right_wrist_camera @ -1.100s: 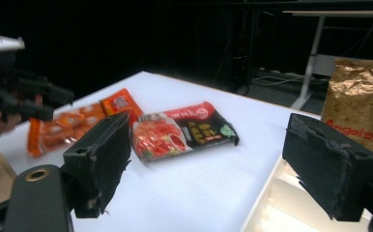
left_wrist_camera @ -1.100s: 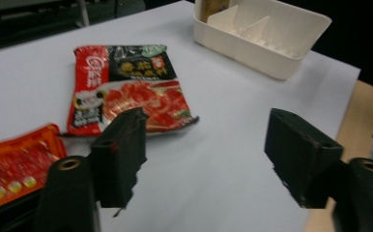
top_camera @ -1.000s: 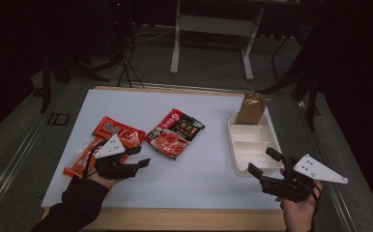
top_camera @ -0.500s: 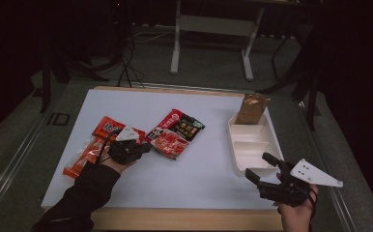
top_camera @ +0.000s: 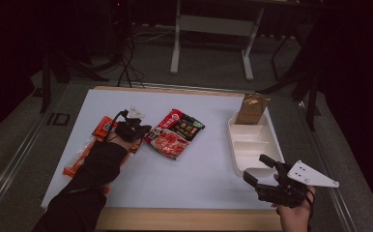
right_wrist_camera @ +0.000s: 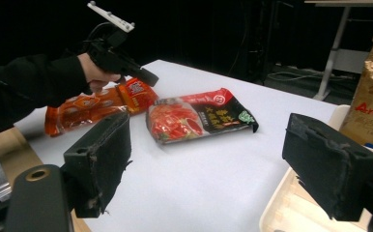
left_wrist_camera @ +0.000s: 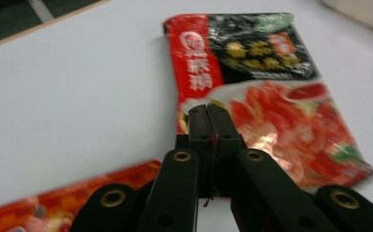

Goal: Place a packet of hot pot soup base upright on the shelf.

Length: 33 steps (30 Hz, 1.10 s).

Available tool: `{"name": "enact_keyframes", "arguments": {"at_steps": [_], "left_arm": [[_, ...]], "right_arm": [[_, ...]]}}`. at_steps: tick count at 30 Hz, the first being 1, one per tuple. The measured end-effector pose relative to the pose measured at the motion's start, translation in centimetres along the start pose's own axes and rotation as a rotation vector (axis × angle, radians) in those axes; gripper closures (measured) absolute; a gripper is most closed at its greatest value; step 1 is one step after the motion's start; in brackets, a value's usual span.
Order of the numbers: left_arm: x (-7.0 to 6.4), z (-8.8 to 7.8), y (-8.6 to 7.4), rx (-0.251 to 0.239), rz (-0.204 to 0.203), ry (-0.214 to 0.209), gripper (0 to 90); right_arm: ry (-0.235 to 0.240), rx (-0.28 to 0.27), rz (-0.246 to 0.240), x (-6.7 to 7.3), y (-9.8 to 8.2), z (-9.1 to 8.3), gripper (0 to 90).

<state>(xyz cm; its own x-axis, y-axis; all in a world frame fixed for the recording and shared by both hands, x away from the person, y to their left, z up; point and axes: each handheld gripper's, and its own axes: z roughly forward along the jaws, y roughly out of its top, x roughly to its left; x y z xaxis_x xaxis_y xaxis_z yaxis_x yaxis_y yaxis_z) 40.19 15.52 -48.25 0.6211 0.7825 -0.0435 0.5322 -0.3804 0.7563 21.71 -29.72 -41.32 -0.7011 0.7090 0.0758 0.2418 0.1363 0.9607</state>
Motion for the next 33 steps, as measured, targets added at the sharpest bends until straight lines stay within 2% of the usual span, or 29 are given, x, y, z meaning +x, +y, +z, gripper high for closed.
{"name": "enact_keyframes", "arguments": {"at_steps": [2, 3, 5, 6, 8, 9, 11, 13, 15, 16, 18, 19, 22, 25, 29, 33], "left_arm": [[0.6, 0.8, 0.3, 0.020, 0.006, 0.025, 90.0], [0.9, 1.1, 0.4, 0.020, -0.005, 0.014, 90.0], [1.3, 1.9, 0.6, 0.042, -0.008, 0.032, 90.0], [1.6, 2.3, 0.7, 0.041, -0.022, 0.017, 90.0], [2.0, 3.2, 0.7, 0.064, -0.028, 0.038, 90.0], [2.1, 3.5, 0.7, 0.071, -0.028, 0.035, 90.0], [2.5, 4.3, 0.5, 0.100, -0.027, 0.061, 90.0], [2.9, 4.9, 0.2, 0.108, -0.051, 0.051, 90.0], [2.9, 5.5, 0.0, 0.130, -0.041, 0.029, 90.0], [2.8, 5.7, 0.0, 0.142, -0.030, 0.026, 90.0], [2.5, 6.1, 0.0, 0.157, -0.011, -0.017, 90.0], [2.1, 6.2, 0.1, 0.164, 0.001, -0.009, 90.0], [1.7, 6.1, 0.3, 0.180, -0.010, -0.014, 90.0], [0.9, 6.0, 0.1, 0.184, 0.007, -0.030, 90.0], [-0.2, 5.8, -0.2, 0.189, 0.009, -0.052, 90.0], [-0.8, 5.7, -0.4, 0.188, -0.010, -0.077, 90.0]], "right_arm": [[0.003, 0.001, 0.004, -0.1, -0.1, 0.0, 17.4], [0.003, 0.001, 0.004, -0.1, -0.1, 0.0, 17.4], [0.009, 0.001, 0.009, -0.1, -0.1, 0.0, 17.4], [0.008, 0.000, 0.008, -0.1, -0.1, 0.0, 17.5], [0.008, -0.001, 0.007, -0.1, -0.1, 0.0, 17.4], [0.008, -0.001, 0.007, -0.1, -0.1, 0.0, 17.4], [0.009, 0.001, 0.007, -0.1, -0.1, 0.0, 17.5], [0.008, -0.002, 0.010, -0.2, -0.2, 0.0, 17.4], [0.017, 0.000, 0.024, -0.4, -0.3, 0.0, 17.4], [0.017, 0.000, 0.024, -0.4, -0.3, 0.0, 17.4], [0.016, 0.003, 0.022, -0.5, -0.3, 0.1, 17.4], [0.014, 0.003, 0.022, -0.5, -0.4, 0.1, 17.4], [0.012, 0.004, 0.027, -0.6, -0.4, 0.1, 17.4], [0.013, 0.008, 0.026, -0.5, -0.4, 0.1, 17.5], [0.018, 0.006, 0.030, -0.4, -0.3, 0.2, 17.4], [0.021, 0.009, 0.028, -0.3, -0.3, 0.2, 17.5]]}}
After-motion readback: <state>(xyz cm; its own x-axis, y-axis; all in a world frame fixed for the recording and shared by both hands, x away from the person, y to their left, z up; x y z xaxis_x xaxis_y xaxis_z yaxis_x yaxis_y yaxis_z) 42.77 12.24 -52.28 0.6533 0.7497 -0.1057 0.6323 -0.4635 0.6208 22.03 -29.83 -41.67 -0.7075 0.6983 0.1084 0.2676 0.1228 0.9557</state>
